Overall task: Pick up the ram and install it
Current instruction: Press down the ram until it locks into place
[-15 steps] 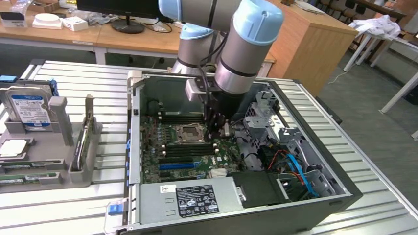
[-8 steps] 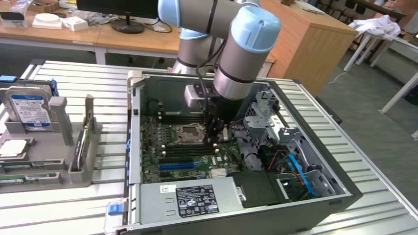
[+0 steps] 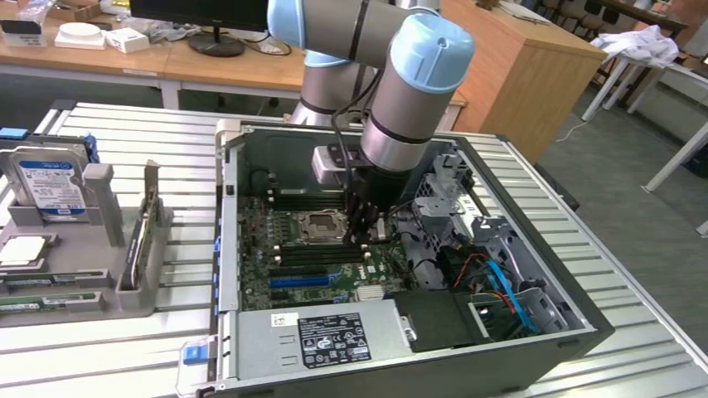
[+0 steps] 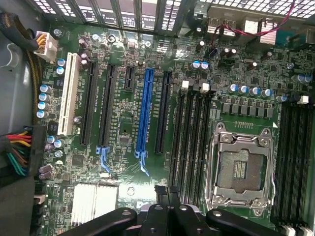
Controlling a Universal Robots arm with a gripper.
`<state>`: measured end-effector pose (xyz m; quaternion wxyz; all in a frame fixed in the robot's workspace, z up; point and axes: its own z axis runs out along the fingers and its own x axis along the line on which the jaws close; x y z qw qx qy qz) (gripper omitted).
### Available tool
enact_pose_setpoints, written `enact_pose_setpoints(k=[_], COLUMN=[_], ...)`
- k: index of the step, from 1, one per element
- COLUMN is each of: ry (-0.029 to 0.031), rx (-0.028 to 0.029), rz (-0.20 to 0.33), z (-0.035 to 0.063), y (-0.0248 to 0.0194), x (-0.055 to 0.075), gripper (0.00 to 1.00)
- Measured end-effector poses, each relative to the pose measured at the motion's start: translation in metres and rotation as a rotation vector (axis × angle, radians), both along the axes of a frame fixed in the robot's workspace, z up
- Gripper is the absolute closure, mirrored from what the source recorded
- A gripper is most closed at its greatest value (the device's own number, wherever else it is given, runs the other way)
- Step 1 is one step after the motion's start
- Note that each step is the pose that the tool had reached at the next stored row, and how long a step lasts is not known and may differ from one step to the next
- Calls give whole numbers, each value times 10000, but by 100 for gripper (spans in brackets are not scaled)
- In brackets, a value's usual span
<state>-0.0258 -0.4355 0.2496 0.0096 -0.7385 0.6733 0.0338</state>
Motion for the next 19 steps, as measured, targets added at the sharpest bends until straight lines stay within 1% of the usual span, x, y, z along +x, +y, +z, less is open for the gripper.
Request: enact_pose_setpoints(k=[2, 3, 9, 19], ry=[0, -2, 0, 0], rx=[2, 2, 14, 15], rz=[0, 0, 0, 0], z=[12, 46, 319, 771], y=[0, 0, 0, -2], x=[0, 0, 0, 0], gripper=[90, 90, 90, 90])
